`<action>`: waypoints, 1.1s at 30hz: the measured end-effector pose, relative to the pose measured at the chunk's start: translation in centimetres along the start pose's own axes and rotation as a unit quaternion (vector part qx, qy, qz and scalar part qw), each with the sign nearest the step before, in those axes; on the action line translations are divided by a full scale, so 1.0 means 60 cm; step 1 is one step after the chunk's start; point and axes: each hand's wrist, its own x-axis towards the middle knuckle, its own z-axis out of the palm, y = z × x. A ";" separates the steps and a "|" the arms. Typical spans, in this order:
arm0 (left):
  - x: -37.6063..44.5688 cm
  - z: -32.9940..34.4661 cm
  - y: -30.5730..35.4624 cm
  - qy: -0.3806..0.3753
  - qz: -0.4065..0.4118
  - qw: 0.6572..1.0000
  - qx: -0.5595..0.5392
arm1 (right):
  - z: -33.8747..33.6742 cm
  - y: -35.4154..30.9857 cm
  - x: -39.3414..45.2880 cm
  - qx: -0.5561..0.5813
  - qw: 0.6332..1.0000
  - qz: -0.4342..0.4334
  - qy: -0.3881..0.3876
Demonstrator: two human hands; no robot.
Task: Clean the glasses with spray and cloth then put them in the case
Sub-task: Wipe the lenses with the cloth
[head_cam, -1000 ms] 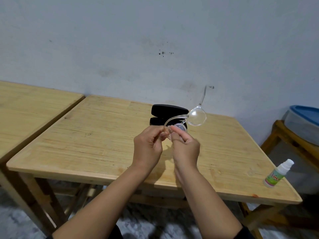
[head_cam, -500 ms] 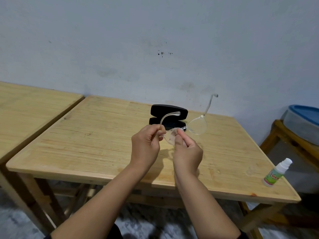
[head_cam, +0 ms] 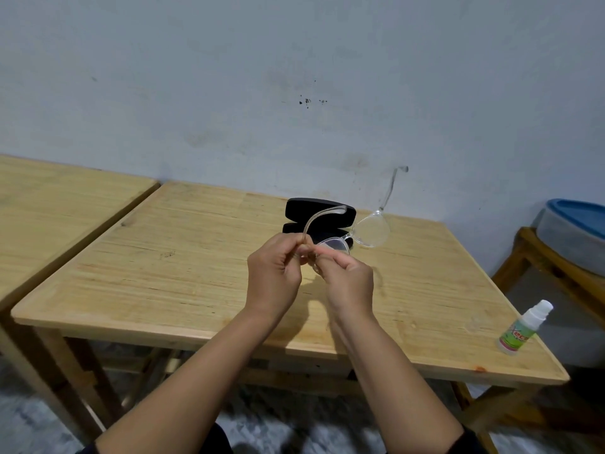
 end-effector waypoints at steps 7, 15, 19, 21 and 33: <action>0.009 -0.008 -0.004 0.008 -0.032 0.999 0.007 | -0.018 -0.007 0.000 -0.049 0.998 0.010 -0.032; -0.010 0.002 -0.003 -0.026 0.004 0.999 -0.021 | -0.012 0.001 -0.019 0.046 0.991 -0.009 0.124; -0.010 0.005 -0.001 -0.024 0.018 0.999 -0.029 | -0.001 -0.003 -0.010 0.087 0.991 -0.014 0.104; -0.006 0.002 0.001 -0.018 0.025 0.999 -0.028 | 0.000 -0.005 -0.005 0.075 0.995 -0.008 0.069; 0.021 -0.036 -0.022 0.021 -0.011 0.999 0.025 | 0.000 -0.022 0.004 0.034 0.991 0.044 -0.124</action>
